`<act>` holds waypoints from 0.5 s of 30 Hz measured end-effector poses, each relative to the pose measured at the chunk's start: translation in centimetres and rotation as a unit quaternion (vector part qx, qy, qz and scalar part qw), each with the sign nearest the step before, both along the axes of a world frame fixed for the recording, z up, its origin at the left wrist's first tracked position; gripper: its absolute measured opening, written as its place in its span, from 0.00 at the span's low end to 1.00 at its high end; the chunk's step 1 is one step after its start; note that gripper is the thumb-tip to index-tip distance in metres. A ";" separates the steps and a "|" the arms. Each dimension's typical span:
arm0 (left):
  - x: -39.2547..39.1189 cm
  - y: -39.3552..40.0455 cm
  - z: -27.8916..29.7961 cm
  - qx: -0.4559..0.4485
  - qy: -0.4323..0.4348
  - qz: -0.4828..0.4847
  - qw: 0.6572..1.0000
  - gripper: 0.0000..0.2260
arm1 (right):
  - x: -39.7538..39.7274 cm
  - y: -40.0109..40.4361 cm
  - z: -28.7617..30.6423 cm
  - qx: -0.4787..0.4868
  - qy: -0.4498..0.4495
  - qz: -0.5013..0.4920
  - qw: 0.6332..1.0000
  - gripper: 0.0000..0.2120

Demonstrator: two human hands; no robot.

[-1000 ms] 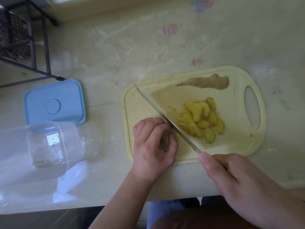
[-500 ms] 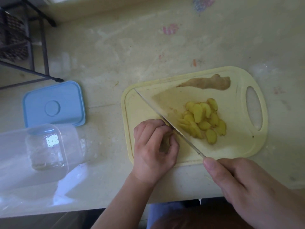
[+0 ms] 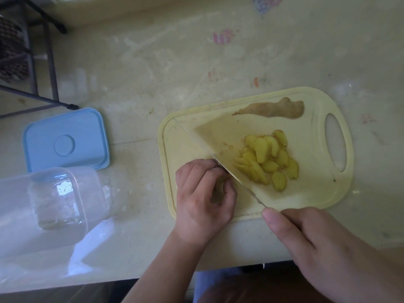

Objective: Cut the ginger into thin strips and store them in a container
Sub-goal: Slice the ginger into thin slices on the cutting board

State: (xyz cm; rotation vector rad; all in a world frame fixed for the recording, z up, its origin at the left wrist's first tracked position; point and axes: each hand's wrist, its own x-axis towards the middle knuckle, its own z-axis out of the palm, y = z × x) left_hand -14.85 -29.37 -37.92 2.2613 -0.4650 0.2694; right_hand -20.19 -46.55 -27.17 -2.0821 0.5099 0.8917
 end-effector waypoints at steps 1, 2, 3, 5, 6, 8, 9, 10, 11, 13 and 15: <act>0.0 0.0 0.0 -0.001 0.001 -0.001 1.000 0.05 | 0.3 0.1 -0.3 0.010 -0.002 -0.003 1.000 0.44; -0.1 -0.1 0.0 -0.003 0.002 -0.001 1.000 0.03 | 0.6 0.3 -0.7 0.024 -0.003 -0.010 1.000 0.42; -0.1 -0.1 0.1 -0.005 0.002 -0.002 1.000 0.02 | 0.9 0.5 -1.1 0.036 -0.005 -0.014 0.999 0.40; 0.0 -0.1 0.1 -0.009 0.001 -0.002 1.000 0.02 | 1.6 0.8 -1.8 0.041 -0.021 -0.014 0.999 0.37; 0.0 -0.1 0.1 -0.009 0.001 0.000 1.000 0.03 | 1.9 0.9 -2.1 0.041 -0.030 -0.006 0.999 0.38; 0.0 -0.1 0.0 -0.004 0.006 0.003 1.000 0.05 | 2.5 1.2 -2.7 0.043 -0.041 -0.002 0.998 0.38; -0.1 0.0 0.0 0.000 0.009 0.005 1.000 0.06 | 2.7 1.2 -2.9 0.043 -0.043 0.000 0.998 0.34; -0.1 0.0 0.0 0.003 0.011 0.006 1.000 0.06 | 2.8 1.2 -2.9 0.045 -0.044 0.000 0.998 0.32; -0.2 0.1 0.0 0.006 0.012 0.006 1.000 0.06 | 3.0 1.0 -2.8 0.050 -0.042 -0.001 0.998 0.32; -0.3 0.1 0.1 0.016 0.010 0.000 1.000 0.02 | 3.1 0.4 -2.3 0.068 -0.031 -0.019 0.997 0.32; -0.2 0.2 0.1 0.023 0.001 -0.009 1.000 0.03 | 3.2 -0.7 -1.4 0.119 0.013 -0.069 0.990 0.31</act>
